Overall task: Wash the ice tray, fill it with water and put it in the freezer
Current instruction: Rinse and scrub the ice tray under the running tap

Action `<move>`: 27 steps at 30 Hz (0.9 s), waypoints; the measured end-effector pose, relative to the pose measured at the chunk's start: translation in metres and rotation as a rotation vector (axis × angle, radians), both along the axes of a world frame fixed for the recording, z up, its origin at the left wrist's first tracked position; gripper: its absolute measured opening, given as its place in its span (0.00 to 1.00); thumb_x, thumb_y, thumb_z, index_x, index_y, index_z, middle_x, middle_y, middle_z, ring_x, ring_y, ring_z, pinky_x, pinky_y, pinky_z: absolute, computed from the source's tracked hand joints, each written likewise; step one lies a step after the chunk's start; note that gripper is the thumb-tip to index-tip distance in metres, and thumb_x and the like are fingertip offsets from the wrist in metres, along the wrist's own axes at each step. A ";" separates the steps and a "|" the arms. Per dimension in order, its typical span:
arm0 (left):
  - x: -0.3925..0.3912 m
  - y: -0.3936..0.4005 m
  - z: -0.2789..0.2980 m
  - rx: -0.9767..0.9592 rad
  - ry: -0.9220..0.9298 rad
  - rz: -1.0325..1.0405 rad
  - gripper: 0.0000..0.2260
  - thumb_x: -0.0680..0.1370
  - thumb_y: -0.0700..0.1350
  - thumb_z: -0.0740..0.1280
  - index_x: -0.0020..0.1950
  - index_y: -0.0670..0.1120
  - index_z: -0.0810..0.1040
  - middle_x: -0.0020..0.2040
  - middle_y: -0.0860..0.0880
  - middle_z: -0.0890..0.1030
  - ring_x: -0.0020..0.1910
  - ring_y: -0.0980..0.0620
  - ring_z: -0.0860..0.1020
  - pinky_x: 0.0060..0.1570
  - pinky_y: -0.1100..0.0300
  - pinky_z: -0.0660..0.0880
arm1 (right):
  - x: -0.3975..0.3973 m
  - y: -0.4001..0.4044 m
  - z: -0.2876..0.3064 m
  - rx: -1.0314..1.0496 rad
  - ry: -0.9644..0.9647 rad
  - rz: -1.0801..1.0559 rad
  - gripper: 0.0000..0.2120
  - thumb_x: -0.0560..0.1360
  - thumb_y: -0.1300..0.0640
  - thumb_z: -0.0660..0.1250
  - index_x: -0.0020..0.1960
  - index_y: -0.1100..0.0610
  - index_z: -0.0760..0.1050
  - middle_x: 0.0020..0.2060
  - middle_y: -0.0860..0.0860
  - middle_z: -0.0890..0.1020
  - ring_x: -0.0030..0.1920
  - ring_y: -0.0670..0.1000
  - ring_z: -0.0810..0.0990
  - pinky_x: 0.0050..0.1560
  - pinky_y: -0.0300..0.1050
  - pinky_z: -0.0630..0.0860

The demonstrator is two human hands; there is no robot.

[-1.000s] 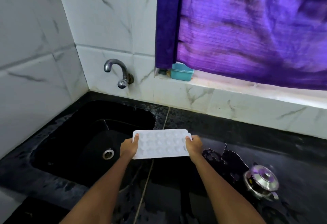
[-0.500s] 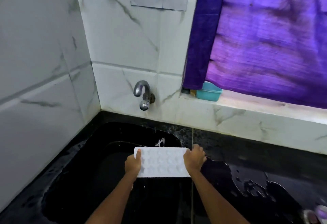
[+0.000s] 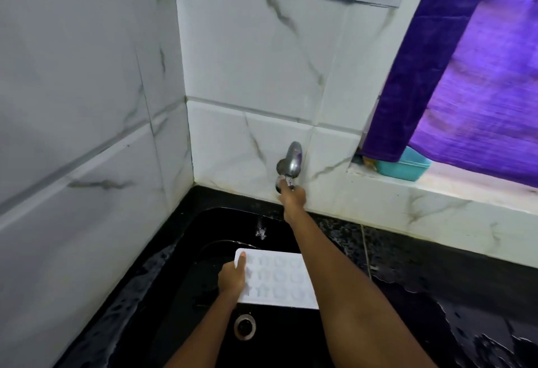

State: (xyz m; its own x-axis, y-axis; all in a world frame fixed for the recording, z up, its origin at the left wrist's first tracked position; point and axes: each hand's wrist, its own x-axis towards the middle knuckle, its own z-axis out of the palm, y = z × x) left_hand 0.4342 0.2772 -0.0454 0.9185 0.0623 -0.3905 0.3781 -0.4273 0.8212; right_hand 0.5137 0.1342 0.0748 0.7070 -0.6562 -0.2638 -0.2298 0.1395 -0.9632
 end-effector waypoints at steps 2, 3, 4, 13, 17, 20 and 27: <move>0.006 0.003 -0.003 -0.001 0.003 0.002 0.25 0.81 0.53 0.57 0.52 0.29 0.78 0.53 0.33 0.80 0.55 0.36 0.78 0.54 0.51 0.73 | 0.009 -0.003 -0.002 0.020 -0.003 -0.033 0.12 0.72 0.56 0.71 0.39 0.64 0.76 0.41 0.58 0.78 0.42 0.56 0.78 0.48 0.49 0.78; 0.009 0.004 -0.004 -0.003 0.006 0.002 0.25 0.81 0.53 0.57 0.53 0.30 0.78 0.53 0.33 0.80 0.55 0.36 0.78 0.55 0.51 0.73 | 0.011 -0.004 -0.004 0.011 -0.001 -0.048 0.11 0.71 0.57 0.72 0.40 0.66 0.77 0.41 0.59 0.79 0.40 0.56 0.78 0.49 0.52 0.79; 0.010 0.005 -0.005 -0.005 0.010 0.000 0.25 0.81 0.53 0.57 0.53 0.30 0.78 0.54 0.34 0.81 0.56 0.37 0.78 0.55 0.51 0.73 | 0.012 -0.004 -0.005 -0.003 0.002 -0.065 0.11 0.71 0.58 0.73 0.42 0.67 0.79 0.40 0.59 0.80 0.39 0.56 0.79 0.50 0.54 0.80; 0.015 0.000 -0.004 -0.041 0.036 -0.017 0.23 0.81 0.53 0.58 0.44 0.34 0.79 0.46 0.35 0.81 0.52 0.37 0.79 0.50 0.53 0.74 | 0.013 0.001 -0.003 -0.153 0.023 -0.111 0.14 0.69 0.56 0.74 0.46 0.68 0.81 0.44 0.64 0.84 0.47 0.63 0.83 0.51 0.58 0.80; 0.013 0.003 -0.002 -0.040 0.034 -0.009 0.23 0.81 0.53 0.58 0.51 0.32 0.79 0.51 0.35 0.82 0.53 0.37 0.79 0.51 0.53 0.74 | 0.010 0.002 -0.002 -0.223 0.034 -0.089 0.16 0.70 0.55 0.73 0.46 0.69 0.81 0.43 0.65 0.84 0.47 0.63 0.83 0.49 0.53 0.79; 0.012 0.004 -0.001 -0.041 0.036 -0.013 0.23 0.81 0.53 0.58 0.52 0.33 0.79 0.52 0.35 0.81 0.54 0.37 0.79 0.53 0.52 0.74 | 0.010 0.001 -0.001 -0.244 0.034 -0.088 0.16 0.70 0.55 0.72 0.46 0.69 0.81 0.44 0.65 0.84 0.47 0.63 0.82 0.50 0.56 0.79; 0.010 0.005 0.001 -0.059 0.017 -0.019 0.24 0.81 0.53 0.58 0.50 0.31 0.79 0.51 0.34 0.81 0.53 0.37 0.79 0.52 0.51 0.75 | 0.010 -0.004 -0.005 -0.246 0.076 -0.059 0.14 0.71 0.57 0.72 0.48 0.69 0.80 0.46 0.65 0.83 0.50 0.63 0.82 0.52 0.58 0.79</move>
